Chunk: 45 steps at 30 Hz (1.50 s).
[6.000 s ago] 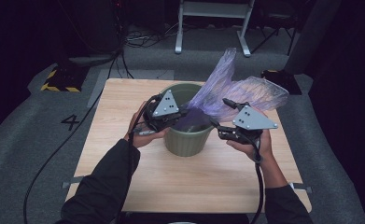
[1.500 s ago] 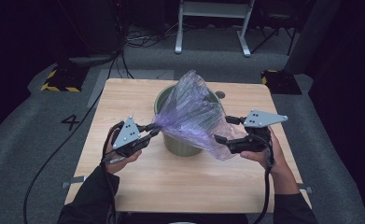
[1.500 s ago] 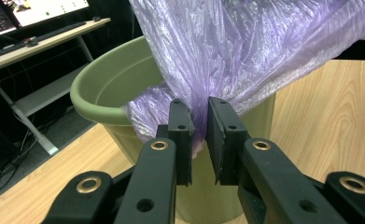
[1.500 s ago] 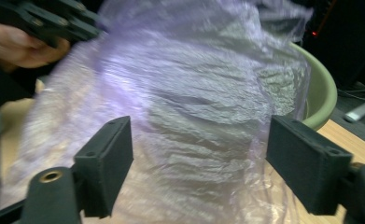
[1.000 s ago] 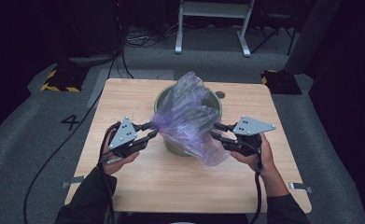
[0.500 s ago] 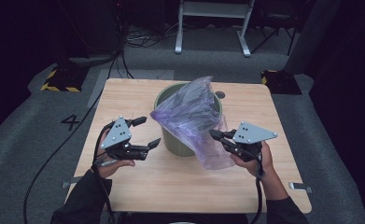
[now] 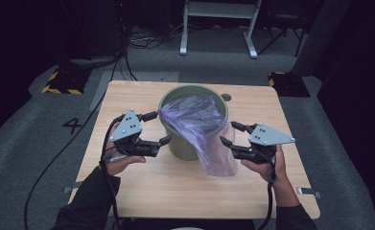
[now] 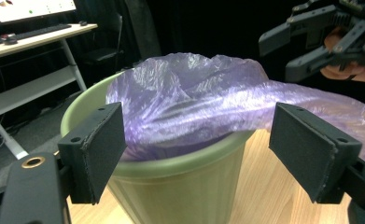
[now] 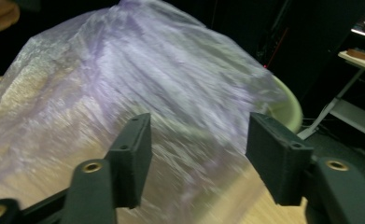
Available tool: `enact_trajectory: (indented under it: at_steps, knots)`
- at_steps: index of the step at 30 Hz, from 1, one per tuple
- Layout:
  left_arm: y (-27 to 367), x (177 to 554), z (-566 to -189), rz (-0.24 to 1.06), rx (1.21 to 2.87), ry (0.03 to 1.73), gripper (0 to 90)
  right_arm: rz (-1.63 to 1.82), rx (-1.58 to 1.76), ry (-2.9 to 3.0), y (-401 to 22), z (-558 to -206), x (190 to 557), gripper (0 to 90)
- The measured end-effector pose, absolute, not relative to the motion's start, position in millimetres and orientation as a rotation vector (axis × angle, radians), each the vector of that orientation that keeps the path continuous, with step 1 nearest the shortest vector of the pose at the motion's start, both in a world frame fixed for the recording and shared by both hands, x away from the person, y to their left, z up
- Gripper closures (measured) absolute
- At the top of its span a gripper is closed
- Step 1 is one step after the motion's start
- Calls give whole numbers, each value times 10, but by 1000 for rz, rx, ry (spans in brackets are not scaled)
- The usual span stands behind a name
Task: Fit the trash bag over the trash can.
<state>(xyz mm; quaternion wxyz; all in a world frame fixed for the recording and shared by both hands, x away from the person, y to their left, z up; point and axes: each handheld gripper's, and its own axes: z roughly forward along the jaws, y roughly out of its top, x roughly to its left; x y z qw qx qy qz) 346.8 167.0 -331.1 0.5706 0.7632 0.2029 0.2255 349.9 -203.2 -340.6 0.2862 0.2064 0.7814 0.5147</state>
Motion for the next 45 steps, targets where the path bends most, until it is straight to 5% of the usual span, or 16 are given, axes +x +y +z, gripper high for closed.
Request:
enact_trajectory:
  at_steps: [8,13,26,32,41,45]
  knots:
    - [1579,3293,-3331,519,1799,410,174,1443,760,2145,-2285,-3593,3644,240]
    - [1506,3238,-3343,514,1820,376,172,1470,777,2185,-2240,-3679,3719,260]
    - [1446,3213,-3370,504,1844,373,172,1417,621,2154,-2149,-3636,3556,803]
    - [1357,3177,-3361,491,1859,344,173,1403,539,2099,-2123,-3547,3390,899]
    - [1167,3138,-3393,489,1898,309,169,1422,397,2147,-1954,-3521,3222,900]
    - [1102,3159,-3447,509,1932,321,254,1448,332,2174,-1845,-3542,3173,900]
